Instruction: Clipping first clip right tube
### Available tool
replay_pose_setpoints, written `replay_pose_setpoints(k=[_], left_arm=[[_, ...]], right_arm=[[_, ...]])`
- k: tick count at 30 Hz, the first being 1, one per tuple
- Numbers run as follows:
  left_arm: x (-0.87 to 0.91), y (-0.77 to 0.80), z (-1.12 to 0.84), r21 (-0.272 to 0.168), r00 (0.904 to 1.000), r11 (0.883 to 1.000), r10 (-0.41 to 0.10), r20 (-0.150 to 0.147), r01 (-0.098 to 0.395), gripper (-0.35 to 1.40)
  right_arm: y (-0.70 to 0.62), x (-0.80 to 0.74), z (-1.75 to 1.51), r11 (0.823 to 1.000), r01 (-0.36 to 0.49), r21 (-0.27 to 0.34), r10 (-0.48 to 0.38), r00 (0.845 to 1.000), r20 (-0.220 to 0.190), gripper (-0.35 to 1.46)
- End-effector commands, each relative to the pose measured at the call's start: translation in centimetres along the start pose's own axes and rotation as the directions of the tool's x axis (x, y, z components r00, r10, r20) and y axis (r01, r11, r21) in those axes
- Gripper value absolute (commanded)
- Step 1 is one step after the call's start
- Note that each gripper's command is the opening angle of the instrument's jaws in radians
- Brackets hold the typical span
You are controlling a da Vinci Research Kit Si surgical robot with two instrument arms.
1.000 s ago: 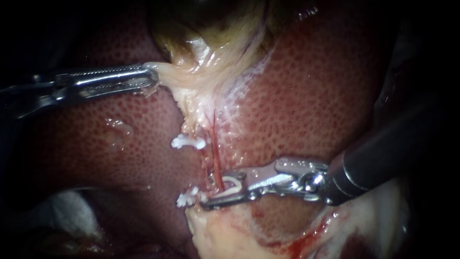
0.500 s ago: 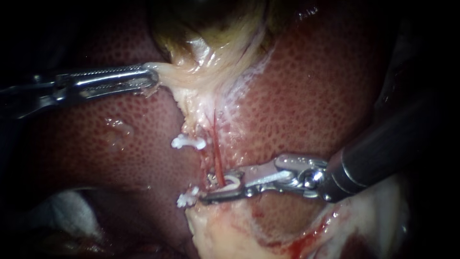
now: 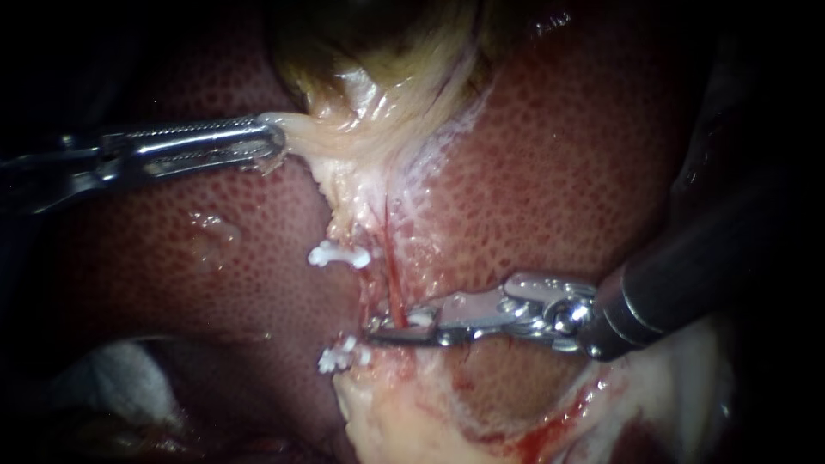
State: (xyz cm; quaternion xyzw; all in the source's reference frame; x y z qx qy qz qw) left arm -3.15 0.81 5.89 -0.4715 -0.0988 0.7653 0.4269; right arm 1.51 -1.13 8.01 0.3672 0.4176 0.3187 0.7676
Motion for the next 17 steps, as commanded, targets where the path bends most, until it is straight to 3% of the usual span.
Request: replay_pose_setpoints(k=[1,17], left_arm=[[0.00,0.00,0.00,0.000,1.0000,1.000,0.000,0.000,0.000,-0.35],[0.00,0.00,0.01,0.001,1.0000,1.000,0.000,0.000,0.000,-0.35]], right_arm=[[0.00,0.00,-0.01,1.000,0.000,0.003,0.000,1.000,0.000,-0.35],[-0.02,0.00,-0.01,1.000,-0.023,0.012,0.023,1.000,0.009,-0.35]])
